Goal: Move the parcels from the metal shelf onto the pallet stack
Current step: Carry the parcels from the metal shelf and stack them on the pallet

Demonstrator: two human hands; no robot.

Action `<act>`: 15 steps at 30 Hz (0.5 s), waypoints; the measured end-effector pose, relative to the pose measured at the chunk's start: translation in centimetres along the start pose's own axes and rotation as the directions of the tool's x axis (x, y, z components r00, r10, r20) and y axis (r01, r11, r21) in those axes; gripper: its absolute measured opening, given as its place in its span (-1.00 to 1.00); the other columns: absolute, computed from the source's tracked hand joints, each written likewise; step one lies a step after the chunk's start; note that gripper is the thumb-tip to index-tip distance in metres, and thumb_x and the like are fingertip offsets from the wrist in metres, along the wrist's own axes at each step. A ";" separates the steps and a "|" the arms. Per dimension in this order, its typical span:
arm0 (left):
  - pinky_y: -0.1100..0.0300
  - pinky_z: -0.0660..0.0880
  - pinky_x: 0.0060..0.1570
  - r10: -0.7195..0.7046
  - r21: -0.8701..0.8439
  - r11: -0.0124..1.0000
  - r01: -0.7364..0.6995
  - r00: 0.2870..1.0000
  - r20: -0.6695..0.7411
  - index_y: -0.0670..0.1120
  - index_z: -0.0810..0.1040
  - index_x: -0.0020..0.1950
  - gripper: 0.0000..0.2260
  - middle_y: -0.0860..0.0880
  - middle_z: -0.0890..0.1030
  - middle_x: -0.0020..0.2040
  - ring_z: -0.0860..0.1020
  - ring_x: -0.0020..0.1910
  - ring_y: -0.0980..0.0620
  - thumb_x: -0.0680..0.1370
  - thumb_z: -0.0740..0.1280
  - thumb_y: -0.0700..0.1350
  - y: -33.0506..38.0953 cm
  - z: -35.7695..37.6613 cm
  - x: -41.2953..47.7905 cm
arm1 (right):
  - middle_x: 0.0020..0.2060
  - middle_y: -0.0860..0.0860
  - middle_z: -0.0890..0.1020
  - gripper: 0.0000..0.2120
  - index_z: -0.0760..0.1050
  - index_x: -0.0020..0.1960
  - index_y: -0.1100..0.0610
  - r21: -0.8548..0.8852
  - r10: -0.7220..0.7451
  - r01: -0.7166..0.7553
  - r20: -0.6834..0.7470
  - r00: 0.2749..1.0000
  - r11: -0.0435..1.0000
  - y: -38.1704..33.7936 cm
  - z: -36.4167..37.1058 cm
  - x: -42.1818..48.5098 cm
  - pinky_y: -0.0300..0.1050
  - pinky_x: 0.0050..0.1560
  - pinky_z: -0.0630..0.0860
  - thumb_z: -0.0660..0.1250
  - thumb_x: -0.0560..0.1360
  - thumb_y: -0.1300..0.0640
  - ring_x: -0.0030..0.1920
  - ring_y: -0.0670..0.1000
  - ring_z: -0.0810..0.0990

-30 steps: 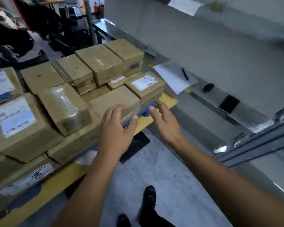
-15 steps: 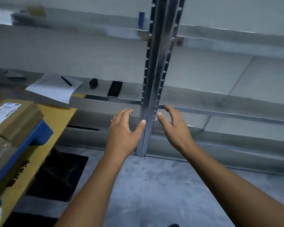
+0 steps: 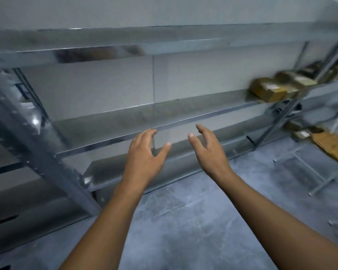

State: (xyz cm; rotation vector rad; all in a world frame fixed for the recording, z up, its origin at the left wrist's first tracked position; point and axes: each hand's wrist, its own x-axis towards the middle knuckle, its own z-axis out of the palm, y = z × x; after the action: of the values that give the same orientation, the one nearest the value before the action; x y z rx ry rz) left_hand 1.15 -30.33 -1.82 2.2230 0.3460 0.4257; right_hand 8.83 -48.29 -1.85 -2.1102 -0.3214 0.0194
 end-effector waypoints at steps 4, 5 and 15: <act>0.01 0.28 0.52 0.084 -0.031 0.996 -0.081 0.990 0.112 -0.09 0.48 0.48 -0.50 -0.02 0.50 0.45 0.41 0.48 -0.01 0.60 0.39 0.11 3.7 5.9 2.8 | 0.56 -0.04 0.41 -0.43 0.33 0.62 0.03 0.008 0.070 -0.070 -0.122 0.990 0.998 3.8 -5.2 1.9 -0.14 0.48 0.29 0.26 0.68 -0.17 0.56 -0.06 0.34; 0.04 0.28 0.52 0.105 -0.045 0.994 -0.099 0.985 0.141 -0.08 0.48 0.48 -0.50 -0.01 0.50 0.45 0.40 0.48 0.00 0.60 0.39 0.12 4.5 7.6 3.7 | 0.56 -0.05 0.40 -0.43 0.32 0.62 0.01 0.016 0.093 -0.092 -0.154 0.984 0.996 5.0 -6.5 2.5 -0.17 0.44 0.28 0.25 0.68 -0.18 0.55 -0.08 0.34; 0.13 0.29 0.49 0.253 -0.134 0.966 -0.222 0.920 0.298 0.02 0.45 0.49 -0.50 0.09 0.46 0.47 0.36 0.49 0.09 0.61 0.36 0.18 9.6 19.2 13.0 | 0.59 -0.09 0.38 -0.36 0.31 0.62 -0.07 0.023 0.200 -0.205 -0.346 0.916 0.978 11.9 -14.0 9.8 0.01 0.57 0.28 0.21 0.63 -0.33 0.59 -0.08 0.28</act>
State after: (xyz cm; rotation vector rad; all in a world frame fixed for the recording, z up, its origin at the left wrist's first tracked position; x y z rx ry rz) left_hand 21.87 -44.39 -3.51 2.1983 -0.1142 0.2039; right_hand 22.85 -63.65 -3.22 -2.1048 0.1108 -0.2326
